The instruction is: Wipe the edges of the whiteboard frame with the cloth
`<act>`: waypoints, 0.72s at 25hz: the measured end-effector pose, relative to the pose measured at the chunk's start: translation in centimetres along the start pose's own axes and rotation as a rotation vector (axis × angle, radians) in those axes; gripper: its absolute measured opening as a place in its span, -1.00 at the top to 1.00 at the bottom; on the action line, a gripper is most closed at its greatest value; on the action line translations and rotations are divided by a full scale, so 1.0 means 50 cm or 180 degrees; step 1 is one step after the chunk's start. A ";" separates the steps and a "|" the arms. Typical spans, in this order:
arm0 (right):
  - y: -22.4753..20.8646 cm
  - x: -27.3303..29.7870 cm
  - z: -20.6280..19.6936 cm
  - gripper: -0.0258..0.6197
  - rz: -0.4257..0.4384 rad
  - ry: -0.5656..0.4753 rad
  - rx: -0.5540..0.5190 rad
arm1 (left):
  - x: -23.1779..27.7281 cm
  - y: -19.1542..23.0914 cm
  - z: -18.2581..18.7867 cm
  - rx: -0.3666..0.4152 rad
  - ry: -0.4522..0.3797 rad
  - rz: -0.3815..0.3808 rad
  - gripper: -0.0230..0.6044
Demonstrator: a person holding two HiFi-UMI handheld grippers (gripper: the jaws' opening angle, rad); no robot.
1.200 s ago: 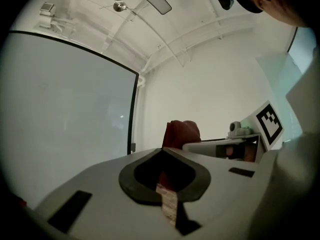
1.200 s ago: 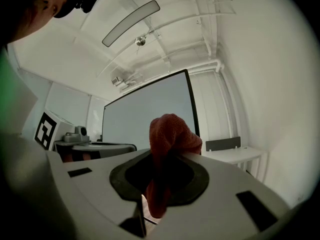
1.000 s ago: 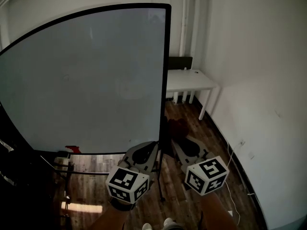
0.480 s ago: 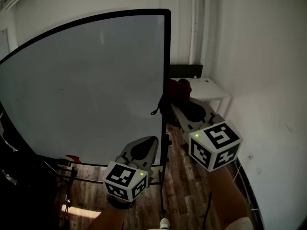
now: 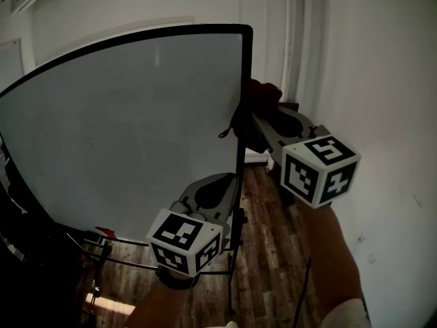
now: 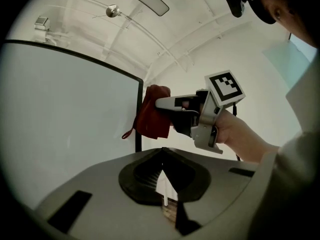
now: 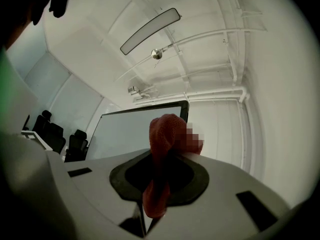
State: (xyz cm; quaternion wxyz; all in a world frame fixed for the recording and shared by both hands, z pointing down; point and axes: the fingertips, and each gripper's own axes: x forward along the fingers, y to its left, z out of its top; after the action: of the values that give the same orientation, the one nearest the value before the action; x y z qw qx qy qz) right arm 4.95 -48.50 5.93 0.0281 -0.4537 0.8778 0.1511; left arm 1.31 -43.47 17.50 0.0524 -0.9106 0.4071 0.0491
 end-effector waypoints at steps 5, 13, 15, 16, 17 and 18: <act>-0.031 0.038 0.065 0.78 -0.0102 -0.0047 -0.0118 | 0.019 -0.002 0.053 0.0049 -0.0104 -0.0092 0.90; -0.064 0.086 0.087 0.78 -0.0204 0.0056 -0.0242 | 0.017 0.001 0.006 0.0029 -0.0042 -0.0153 0.90; -0.060 0.096 0.061 0.78 -0.0204 0.0131 -0.0245 | 0.014 0.007 -0.011 0.0013 -0.0011 -0.0151 0.90; -0.062 0.102 0.051 0.78 -0.0203 0.0164 -0.0239 | 0.017 0.012 -0.013 0.0008 0.0003 -0.0152 0.90; -0.066 0.108 0.044 0.78 -0.0202 0.0190 -0.0231 | 0.022 0.016 -0.010 0.0002 0.0015 -0.0153 0.90; -0.071 0.114 0.039 0.78 -0.0201 0.0210 -0.0222 | 0.028 0.022 -0.005 -0.0004 0.0026 -0.0153 0.90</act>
State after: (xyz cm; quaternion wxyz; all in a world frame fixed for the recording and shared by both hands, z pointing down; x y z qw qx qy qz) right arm 4.28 -54.34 2.14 -0.0119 -0.4867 0.8576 0.1656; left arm 1.42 -45.25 17.53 0.0513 -0.9203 0.3853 0.0443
